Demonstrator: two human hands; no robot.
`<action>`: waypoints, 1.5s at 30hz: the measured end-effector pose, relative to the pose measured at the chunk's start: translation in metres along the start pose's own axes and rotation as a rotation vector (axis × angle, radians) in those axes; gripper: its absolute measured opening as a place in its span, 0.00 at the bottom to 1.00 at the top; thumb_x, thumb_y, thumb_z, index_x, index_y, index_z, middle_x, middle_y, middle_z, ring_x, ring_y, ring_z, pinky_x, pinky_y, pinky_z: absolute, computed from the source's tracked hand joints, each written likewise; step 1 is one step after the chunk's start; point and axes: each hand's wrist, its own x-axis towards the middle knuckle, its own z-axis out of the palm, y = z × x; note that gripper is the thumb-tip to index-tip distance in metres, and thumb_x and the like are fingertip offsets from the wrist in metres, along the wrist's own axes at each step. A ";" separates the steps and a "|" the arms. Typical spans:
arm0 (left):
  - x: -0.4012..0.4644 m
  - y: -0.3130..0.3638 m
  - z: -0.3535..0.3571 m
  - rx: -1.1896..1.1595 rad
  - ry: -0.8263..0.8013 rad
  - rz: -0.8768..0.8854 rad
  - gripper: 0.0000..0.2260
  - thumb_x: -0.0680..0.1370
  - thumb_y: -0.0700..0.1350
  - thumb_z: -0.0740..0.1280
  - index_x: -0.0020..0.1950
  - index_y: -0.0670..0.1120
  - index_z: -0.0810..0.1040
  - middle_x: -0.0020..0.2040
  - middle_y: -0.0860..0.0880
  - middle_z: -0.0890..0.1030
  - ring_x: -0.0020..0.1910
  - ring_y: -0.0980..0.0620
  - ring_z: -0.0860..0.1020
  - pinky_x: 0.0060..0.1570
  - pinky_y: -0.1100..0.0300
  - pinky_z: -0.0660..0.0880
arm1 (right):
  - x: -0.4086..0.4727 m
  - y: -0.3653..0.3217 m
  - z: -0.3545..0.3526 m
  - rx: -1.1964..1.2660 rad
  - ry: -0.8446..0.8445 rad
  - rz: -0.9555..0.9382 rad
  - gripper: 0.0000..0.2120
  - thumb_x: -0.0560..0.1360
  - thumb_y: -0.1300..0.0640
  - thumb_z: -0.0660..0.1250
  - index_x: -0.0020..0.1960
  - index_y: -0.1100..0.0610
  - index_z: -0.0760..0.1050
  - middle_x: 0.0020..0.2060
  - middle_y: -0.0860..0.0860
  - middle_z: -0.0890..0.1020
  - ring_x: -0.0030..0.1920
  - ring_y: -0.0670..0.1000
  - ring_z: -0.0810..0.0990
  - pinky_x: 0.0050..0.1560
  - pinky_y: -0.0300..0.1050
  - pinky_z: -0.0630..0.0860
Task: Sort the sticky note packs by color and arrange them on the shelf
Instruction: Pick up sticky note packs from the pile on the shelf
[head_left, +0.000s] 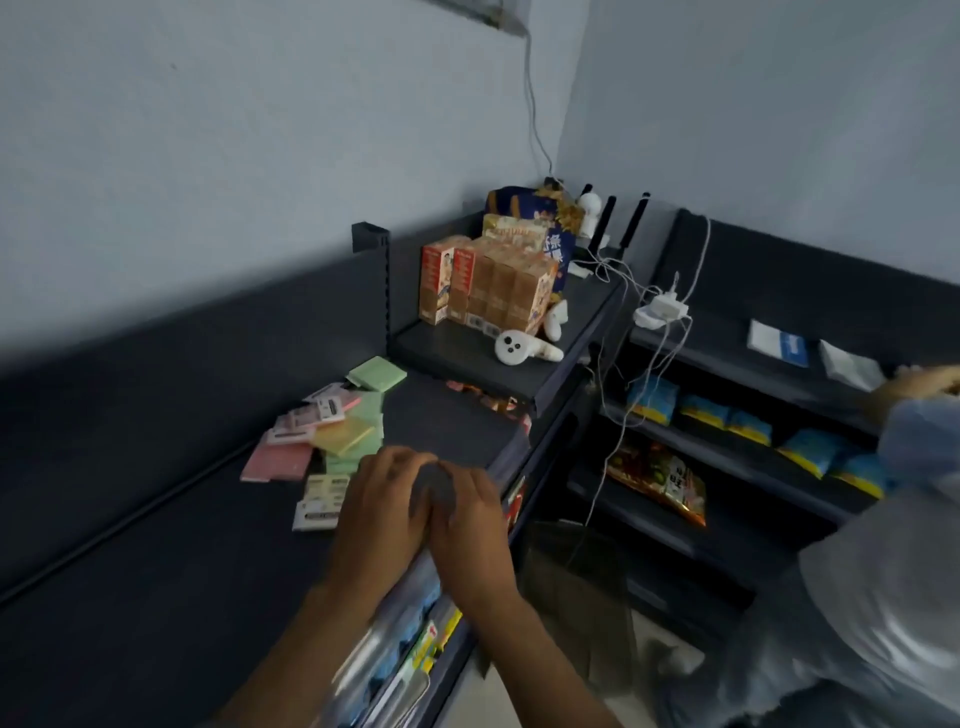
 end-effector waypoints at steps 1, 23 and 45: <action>0.014 -0.006 0.003 0.001 0.003 -0.010 0.19 0.74 0.38 0.70 0.63 0.50 0.76 0.60 0.51 0.75 0.59 0.48 0.74 0.58 0.49 0.75 | 0.017 0.005 0.005 -0.013 -0.014 -0.028 0.18 0.77 0.61 0.62 0.66 0.54 0.74 0.58 0.51 0.77 0.58 0.49 0.73 0.57 0.37 0.70; 0.121 -0.106 0.051 0.129 0.004 -0.287 0.15 0.77 0.40 0.66 0.63 0.49 0.77 0.59 0.48 0.76 0.56 0.47 0.75 0.54 0.50 0.76 | 0.179 0.042 0.099 0.156 -0.318 0.058 0.05 0.79 0.60 0.64 0.50 0.59 0.79 0.45 0.52 0.81 0.44 0.48 0.77 0.45 0.43 0.74; 0.125 -0.113 0.055 0.223 0.077 -0.408 0.17 0.78 0.45 0.59 0.65 0.49 0.77 0.60 0.52 0.76 0.59 0.51 0.74 0.60 0.52 0.74 | 0.249 0.075 0.093 0.568 -0.501 0.398 0.12 0.74 0.60 0.72 0.57 0.56 0.82 0.42 0.52 0.85 0.42 0.48 0.83 0.46 0.44 0.81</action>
